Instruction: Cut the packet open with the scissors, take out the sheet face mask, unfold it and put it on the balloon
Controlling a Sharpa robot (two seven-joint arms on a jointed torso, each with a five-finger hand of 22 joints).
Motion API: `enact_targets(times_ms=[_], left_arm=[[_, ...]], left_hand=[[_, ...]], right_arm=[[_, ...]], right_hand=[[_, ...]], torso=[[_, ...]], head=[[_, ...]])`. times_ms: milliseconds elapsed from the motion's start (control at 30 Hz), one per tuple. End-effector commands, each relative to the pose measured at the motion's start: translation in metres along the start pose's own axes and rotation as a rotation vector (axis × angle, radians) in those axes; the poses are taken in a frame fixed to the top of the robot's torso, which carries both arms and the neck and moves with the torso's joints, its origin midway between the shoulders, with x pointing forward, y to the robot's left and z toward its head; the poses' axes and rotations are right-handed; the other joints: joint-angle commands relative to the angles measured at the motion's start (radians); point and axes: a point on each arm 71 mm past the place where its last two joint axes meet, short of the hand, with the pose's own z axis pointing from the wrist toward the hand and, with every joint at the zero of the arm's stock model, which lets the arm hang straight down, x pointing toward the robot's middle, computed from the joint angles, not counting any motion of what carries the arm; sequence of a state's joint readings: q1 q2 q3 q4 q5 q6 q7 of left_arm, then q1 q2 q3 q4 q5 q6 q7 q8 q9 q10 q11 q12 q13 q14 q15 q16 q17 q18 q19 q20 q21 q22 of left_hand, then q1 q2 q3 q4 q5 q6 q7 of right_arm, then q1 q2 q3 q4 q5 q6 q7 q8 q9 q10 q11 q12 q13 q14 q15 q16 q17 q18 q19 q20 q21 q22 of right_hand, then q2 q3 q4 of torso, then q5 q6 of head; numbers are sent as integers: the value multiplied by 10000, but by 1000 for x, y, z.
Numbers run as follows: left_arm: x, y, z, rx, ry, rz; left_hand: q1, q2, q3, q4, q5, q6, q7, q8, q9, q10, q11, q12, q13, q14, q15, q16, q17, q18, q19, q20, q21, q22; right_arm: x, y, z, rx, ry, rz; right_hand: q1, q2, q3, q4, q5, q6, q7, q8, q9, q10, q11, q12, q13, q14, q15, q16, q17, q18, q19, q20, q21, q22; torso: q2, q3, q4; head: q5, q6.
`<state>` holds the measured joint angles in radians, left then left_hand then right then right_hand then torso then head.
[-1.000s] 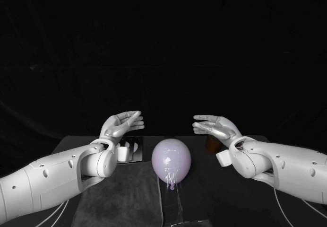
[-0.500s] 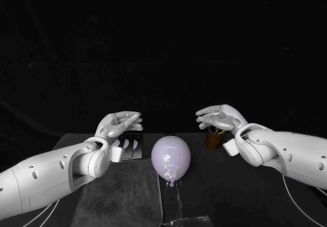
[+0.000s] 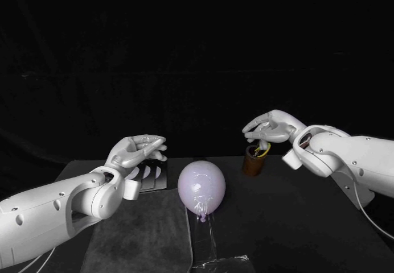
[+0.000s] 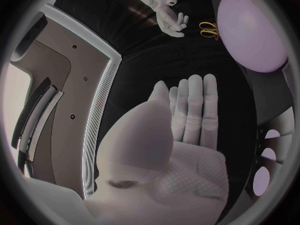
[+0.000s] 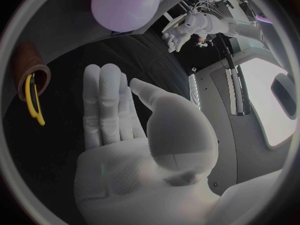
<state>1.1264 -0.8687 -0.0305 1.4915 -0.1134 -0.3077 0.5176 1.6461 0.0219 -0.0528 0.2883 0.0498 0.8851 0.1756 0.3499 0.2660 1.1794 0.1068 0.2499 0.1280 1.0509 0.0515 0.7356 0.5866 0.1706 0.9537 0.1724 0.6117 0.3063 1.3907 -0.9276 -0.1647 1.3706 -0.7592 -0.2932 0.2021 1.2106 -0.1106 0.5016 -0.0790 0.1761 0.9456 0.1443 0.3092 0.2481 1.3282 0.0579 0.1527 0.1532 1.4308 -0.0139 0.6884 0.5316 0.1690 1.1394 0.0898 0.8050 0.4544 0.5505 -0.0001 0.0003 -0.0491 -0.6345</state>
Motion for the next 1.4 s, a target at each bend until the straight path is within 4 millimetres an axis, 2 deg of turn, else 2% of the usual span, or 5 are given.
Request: enact_targets(times_ms=[33,167,633,1033,1400], left_arm=[[3,-3,-1,50,286,-149],[2,-3,-2,17,230,-244],[2,-3,-2,-68,211,-318],[-1,-4,-1,-101,157,-383],[-4,-6,0,-110,1,-551]], left_hand=[[25,25,-106,-6,13,29,-29,-58,50,-64,-74,65,69,357,-86,640,423,107,215,-145,524,316],[-22,31,-184,6,0,-6,-9,-101,81,-144,-44,53,108,328,-93,935,656,100,127,-195,814,519],[-250,131,-609,13,0,-45,1,-186,241,-258,-48,117,296,310,-119,1848,1363,104,214,-361,2352,1531],[-645,215,-988,27,-7,-71,4,-211,319,-305,-15,168,394,207,-98,1949,1506,106,115,-360,2880,1899],[-674,488,-1568,4,-7,-160,103,-264,460,-545,118,123,471,-706,126,-21,615,124,-661,-77,1802,1285]], right_arm=[[-10,-5,-1,556,744,-1537],[-29,-8,-5,835,558,-2335],[-84,-42,-17,3618,-985,-4117],[-82,-47,-10,5000,-1053,-4645],[-64,-50,1,5784,-748,-3510]], right_hand=[[4,-190,19,76,-16,35,5,-87,107,35,2,-94,144,58,-56,558,579,-115,394,-40,908,1165],[9,-294,67,147,-49,9,-13,-178,223,1,-16,-175,292,499,-85,2474,2549,-387,1131,-66,2400,3151],[-775,-661,-230,1086,-602,-421,215,-564,433,-601,272,-703,387,504,145,4201,4259,-522,1280,103,3215,4232],[-840,-896,-1156,2177,-736,-645,281,-658,717,-825,358,-796,594,407,240,4777,4689,-553,1350,233,3684,4883],[-1050,-728,-2802,3712,455,-861,366,-770,1030,-1121,445,-835,714,265,313,4787,4490,-502,1110,318,3584,4820]], torso=[[15,-10,-7],[20,1,-7],[34,9,-4],[73,-1,25],[216,5,16]], head=[[-159,-43],[-315,-53],[-589,-25],[-699,-81],[-703,-62]])
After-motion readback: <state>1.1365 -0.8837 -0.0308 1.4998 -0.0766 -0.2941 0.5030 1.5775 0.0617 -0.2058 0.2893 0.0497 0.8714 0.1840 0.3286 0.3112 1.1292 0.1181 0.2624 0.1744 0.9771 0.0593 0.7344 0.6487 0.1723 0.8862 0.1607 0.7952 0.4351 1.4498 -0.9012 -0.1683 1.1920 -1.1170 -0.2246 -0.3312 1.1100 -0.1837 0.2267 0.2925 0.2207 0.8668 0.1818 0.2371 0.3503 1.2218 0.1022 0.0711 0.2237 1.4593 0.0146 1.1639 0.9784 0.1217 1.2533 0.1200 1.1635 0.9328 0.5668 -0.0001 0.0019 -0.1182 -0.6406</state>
